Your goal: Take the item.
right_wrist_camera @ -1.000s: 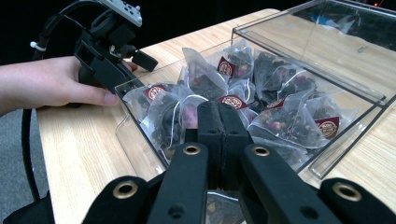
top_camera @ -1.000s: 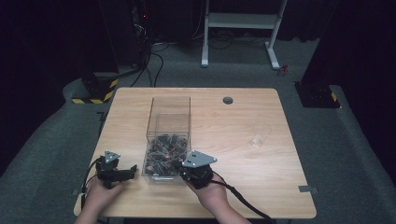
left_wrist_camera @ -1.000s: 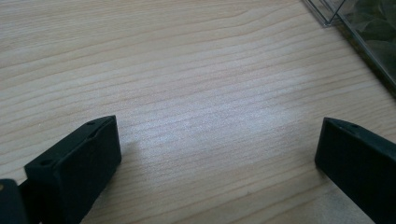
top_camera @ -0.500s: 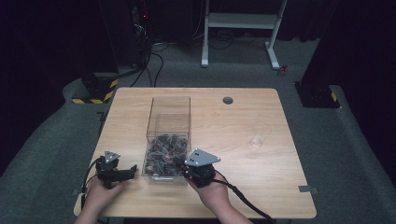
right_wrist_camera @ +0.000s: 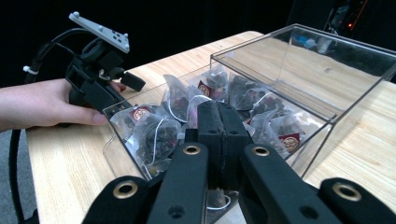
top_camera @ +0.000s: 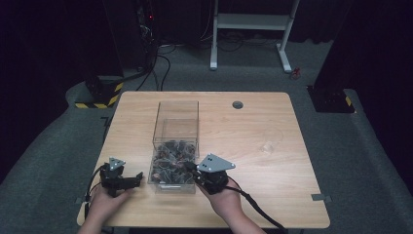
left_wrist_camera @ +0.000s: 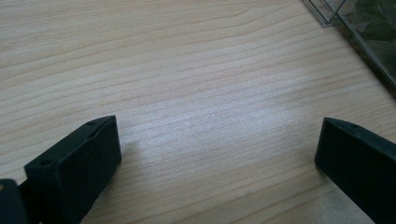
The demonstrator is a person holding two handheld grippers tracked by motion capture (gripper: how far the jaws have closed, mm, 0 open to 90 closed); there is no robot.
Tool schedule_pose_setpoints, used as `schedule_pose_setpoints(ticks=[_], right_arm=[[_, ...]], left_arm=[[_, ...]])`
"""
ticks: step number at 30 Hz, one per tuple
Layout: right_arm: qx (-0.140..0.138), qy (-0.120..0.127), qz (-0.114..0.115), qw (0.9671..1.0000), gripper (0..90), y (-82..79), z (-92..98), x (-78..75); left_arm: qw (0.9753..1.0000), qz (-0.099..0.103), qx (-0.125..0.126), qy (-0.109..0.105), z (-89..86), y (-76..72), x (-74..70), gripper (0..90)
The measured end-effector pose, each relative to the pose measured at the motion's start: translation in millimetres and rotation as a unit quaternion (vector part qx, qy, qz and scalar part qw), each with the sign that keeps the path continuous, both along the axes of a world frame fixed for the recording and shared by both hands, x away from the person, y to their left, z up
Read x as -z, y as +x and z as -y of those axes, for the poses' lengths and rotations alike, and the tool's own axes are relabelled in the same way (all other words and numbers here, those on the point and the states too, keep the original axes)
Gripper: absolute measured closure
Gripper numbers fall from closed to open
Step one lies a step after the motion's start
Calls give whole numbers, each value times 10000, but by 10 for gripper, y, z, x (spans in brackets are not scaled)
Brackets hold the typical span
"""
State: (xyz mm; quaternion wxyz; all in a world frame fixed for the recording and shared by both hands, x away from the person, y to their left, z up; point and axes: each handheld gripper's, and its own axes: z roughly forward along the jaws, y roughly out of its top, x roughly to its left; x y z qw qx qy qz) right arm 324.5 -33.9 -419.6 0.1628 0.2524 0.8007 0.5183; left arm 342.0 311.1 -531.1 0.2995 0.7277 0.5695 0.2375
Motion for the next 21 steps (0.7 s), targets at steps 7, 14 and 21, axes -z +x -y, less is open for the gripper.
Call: schedule_pose_setpoints(ticks=[7, 14, 21], right_arm=[[76, 30, 73, 9999, 900, 9, 47, -28], [183, 82, 140, 9997, 900, 25, 121, -67], [283, 135, 190, 9993, 900, 39, 193, -102]], left_arm=[[10000, -1, -1, -3, 0, 0, 0, 5], [10000, 0, -1, -2, 0, 0, 0, 5], [10000, 0, -1, -2, 0, 0, 0, 5]])
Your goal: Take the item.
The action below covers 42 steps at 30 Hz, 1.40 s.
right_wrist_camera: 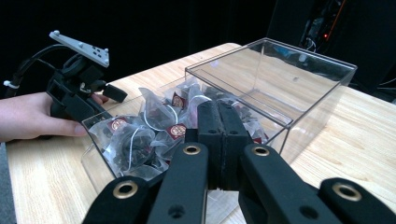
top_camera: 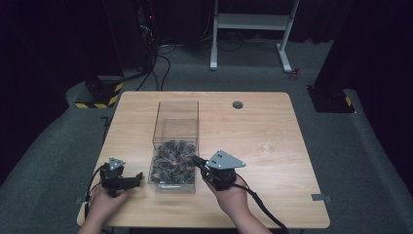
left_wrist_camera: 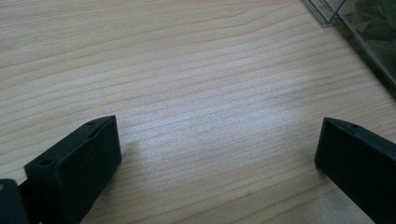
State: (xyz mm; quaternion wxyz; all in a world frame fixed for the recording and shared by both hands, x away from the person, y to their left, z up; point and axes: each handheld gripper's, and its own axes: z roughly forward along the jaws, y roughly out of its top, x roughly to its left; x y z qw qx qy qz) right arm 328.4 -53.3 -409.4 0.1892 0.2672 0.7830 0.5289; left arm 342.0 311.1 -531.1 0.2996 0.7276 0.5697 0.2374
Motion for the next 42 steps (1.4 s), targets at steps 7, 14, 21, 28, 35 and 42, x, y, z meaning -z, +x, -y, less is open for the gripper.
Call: schedule_pose_setpoints(ticks=[7, 14, 21, 28, 35, 42], right_arm=[[99, 9, 52, 9999, 900, 11, 73, -16], [175, -6, 66, 9998, 900, 13, 123, -10], [294, -4, 109, 9995, 900, 36, 216, -18], [431, 11, 139, 9990, 900, 60, 315, -38], [546, -4, 171, 9984, 900, 80, 400, -40], [671, -13, 189, 9976, 900, 96, 494, -42]], left_arm=[[10000, -9, 2, 3, 0, 0, -1, 5], [10000, -1, 0, -2, 0, 0, 0, 5], [10000, -1, 1, -1, 0, 0, 0, 5], [10000, -1, 1, -2, 0, 0, 0, 5], [10000, -1, 3, -1, -1, 0, 0, 5], [10000, 0, 1, -3, 0, 0, 0, 5]])
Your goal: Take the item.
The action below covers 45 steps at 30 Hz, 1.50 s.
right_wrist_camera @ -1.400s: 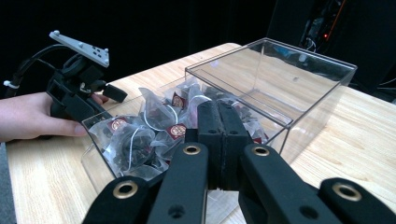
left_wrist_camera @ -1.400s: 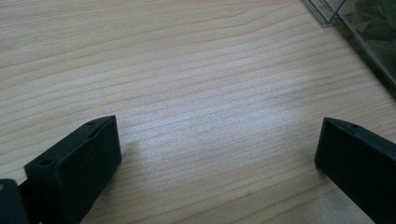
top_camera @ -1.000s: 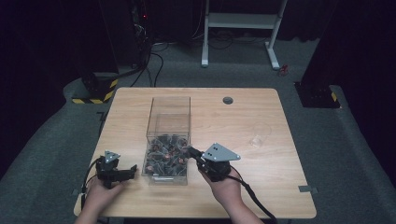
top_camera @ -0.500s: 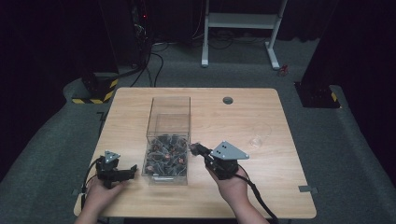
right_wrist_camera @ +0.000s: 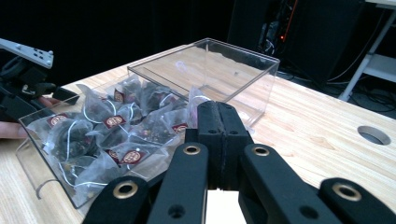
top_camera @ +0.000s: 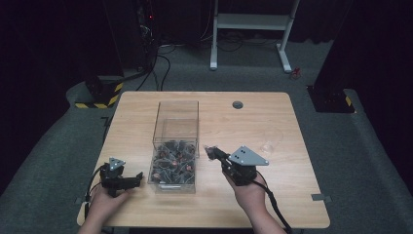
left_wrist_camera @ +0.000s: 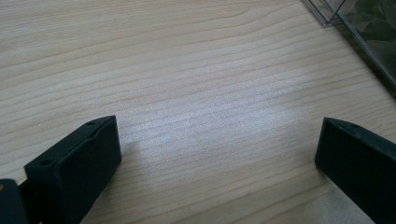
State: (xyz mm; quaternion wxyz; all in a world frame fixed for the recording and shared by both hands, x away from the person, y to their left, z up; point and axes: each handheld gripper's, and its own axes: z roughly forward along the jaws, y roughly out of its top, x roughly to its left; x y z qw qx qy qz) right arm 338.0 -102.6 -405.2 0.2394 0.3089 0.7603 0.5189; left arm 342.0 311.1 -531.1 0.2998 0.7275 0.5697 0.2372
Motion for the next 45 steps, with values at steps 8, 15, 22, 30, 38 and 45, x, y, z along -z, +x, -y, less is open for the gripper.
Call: schedule_pose_setpoints(ticks=[8, 15, 22, 30, 38, 45], right_arm=[[108, -4, 21, 9999, 900, 8, 85, -7], [214, -5, 27, 9998, 900, 20, 172, -2], [313, -16, 55, 9995, 900, 29, 249, 2], [419, -25, 75, 9991, 900, 40, 333, -1], [568, -20, 70, 9984, 900, 67, 429, 0], [749, -61, 107, 9971, 900, 109, 556, -14]], left_arm=[[10000, 0, 0, -1, 0, 0, 0, 5], [10000, -1, 1, 1, 0, 0, 0, 5], [10000, -1, -1, 0, 0, 0, 0, 5], [10000, 0, 0, 2, 0, 0, 0, 5], [10000, 0, -1, 2, 0, 0, 0, 5], [10000, 0, -1, 1, 0, 0, 0, 5]])
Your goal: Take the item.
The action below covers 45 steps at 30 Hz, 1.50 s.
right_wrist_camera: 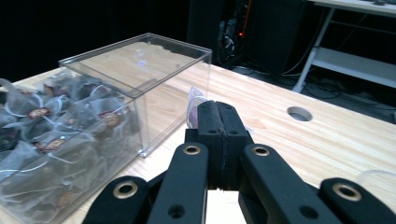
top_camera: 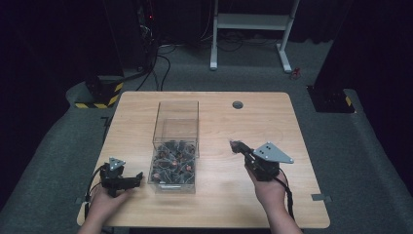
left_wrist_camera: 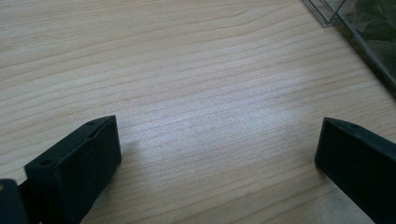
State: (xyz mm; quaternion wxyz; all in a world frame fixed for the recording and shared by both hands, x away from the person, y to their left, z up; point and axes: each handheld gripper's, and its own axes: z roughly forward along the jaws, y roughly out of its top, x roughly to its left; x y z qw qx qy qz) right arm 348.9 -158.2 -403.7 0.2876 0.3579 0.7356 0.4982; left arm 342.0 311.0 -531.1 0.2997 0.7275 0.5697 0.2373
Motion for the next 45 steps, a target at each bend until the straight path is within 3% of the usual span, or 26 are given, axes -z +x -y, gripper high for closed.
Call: schedule_pose_setpoints(ticks=[17, 25, 45], right_arm=[[642, -138, 68, 9978, 900, 185, 396, -78], [983, -245, -39, 9948, 900, 364, 599, -34], [1509, -496, -400, 9865, 900, 704, 817, 126]], left_arm=[[10000, 1, 1, 0, 0, 0, 0, 5], [10000, 0, 0, 2, 0, 0, 0, 5], [10000, -1, 1, 2, 0, 0, 0, 5]])
